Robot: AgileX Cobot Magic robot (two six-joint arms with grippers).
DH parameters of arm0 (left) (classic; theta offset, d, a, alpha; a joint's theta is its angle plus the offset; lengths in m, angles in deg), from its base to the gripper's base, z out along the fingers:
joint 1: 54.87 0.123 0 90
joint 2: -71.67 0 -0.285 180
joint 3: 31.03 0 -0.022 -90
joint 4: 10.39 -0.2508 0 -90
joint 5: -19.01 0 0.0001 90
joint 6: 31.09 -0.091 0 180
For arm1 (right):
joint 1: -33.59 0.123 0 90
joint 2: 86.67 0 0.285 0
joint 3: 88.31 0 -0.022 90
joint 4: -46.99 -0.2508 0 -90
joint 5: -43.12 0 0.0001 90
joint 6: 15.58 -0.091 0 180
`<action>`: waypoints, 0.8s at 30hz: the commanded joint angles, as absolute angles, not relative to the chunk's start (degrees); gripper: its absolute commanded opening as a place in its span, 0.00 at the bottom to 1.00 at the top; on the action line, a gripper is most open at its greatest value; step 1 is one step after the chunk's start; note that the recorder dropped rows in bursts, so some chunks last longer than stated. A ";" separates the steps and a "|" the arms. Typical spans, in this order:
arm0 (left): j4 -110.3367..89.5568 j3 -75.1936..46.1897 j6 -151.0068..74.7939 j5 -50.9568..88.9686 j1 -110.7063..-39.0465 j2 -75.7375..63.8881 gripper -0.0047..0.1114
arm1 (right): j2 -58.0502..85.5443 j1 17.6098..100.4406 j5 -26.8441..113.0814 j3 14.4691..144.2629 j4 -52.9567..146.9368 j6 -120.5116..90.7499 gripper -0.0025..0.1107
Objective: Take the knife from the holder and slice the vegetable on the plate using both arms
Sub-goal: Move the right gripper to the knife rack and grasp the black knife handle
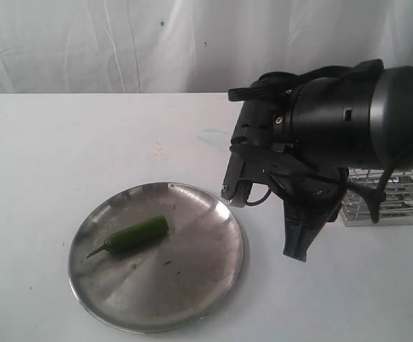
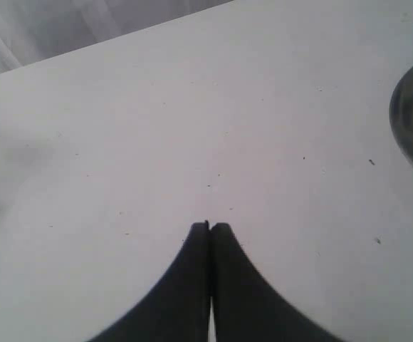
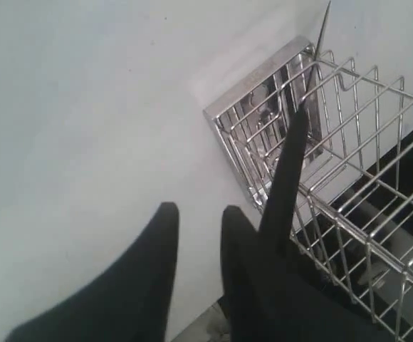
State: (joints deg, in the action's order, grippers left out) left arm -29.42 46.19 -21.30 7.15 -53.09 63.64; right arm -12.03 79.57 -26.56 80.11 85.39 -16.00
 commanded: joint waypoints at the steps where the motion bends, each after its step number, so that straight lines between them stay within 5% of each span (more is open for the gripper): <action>1: -29.72 46.19 -21.25 7.44 -54.02 63.89 0.04 | -12.02 79.82 -26.84 80.34 88.58 -15.15 0.40; 4: -29.72 46.19 -21.25 7.44 -54.02 63.89 0.04 | -12.02 79.23 -26.84 79.86 92.14 -15.15 0.49; 24: -29.72 46.19 -21.25 7.44 -54.02 63.89 0.04 | -12.24 73.50 -26.84 75.06 92.07 -15.58 0.48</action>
